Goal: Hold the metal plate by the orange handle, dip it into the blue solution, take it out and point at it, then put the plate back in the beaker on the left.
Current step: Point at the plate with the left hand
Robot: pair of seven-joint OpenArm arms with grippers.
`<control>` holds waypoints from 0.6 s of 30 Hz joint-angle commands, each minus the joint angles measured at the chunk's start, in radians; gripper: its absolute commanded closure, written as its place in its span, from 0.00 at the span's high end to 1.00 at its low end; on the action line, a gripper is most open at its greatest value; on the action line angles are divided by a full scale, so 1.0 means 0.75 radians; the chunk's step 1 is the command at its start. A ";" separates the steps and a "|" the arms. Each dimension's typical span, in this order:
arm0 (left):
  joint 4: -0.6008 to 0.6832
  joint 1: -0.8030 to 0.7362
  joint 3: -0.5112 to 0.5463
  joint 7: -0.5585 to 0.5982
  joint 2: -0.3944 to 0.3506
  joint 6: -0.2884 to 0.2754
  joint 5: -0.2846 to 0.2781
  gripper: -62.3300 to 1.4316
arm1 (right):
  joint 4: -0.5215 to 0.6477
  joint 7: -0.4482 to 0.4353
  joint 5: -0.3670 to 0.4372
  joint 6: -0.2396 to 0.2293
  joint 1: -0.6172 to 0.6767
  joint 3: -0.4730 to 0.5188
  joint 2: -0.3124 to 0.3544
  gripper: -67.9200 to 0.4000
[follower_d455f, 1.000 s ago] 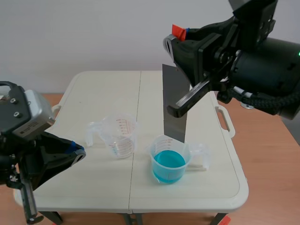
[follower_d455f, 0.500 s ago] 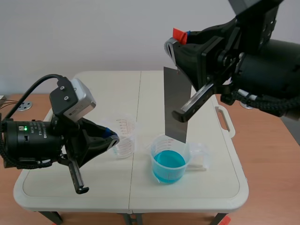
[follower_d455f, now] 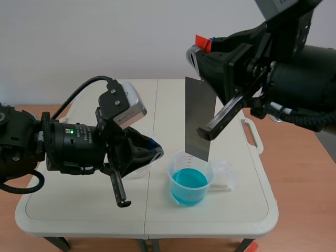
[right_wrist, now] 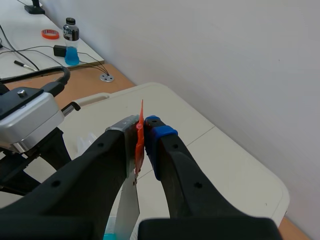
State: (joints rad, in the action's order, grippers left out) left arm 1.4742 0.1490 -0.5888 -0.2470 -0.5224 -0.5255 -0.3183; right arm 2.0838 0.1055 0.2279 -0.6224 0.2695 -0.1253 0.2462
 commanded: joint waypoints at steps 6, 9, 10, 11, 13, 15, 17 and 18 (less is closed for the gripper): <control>-0.047 0.043 -0.017 0.011 0.045 -0.014 -0.009 0.07 | 0.022 -0.030 0.020 0.002 -0.005 0.004 0.004 0.03; -0.073 0.046 -0.017 0.003 0.061 -0.018 -0.008 0.07 | 0.022 -0.030 0.020 0.002 -0.005 0.004 0.004 0.03; -0.078 0.046 -0.018 0.003 0.062 -0.018 -0.008 0.07 | 0.022 -0.030 0.020 0.002 -0.005 0.004 0.004 0.03; -0.083 0.046 -0.018 0.003 0.064 -0.018 -0.008 0.07 | 0.022 -0.030 0.020 0.002 -0.005 0.004 0.004 0.03; -0.090 0.046 -0.018 0.004 0.065 -0.018 -0.008 0.07 | 0.022 -0.029 0.020 0.002 -0.005 0.004 0.004 0.03; -0.090 0.046 -0.018 0.004 0.064 -0.018 -0.008 0.07 | 0.022 -0.029 0.020 0.002 -0.005 0.004 0.004 0.03; -0.090 0.046 -0.018 0.004 0.064 -0.018 -0.008 0.07 | 0.022 -0.029 0.020 0.002 -0.005 0.004 0.004 0.03; -0.090 0.046 -0.018 0.004 0.064 -0.018 -0.008 0.07 | 0.022 -0.029 0.020 0.002 -0.005 0.004 0.004 0.03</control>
State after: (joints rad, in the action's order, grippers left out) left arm 1.3945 0.1776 -0.6048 -0.2577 -0.4789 -0.5354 -0.3149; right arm 2.0838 0.1055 0.2279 -0.6228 0.2695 -0.1253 0.2462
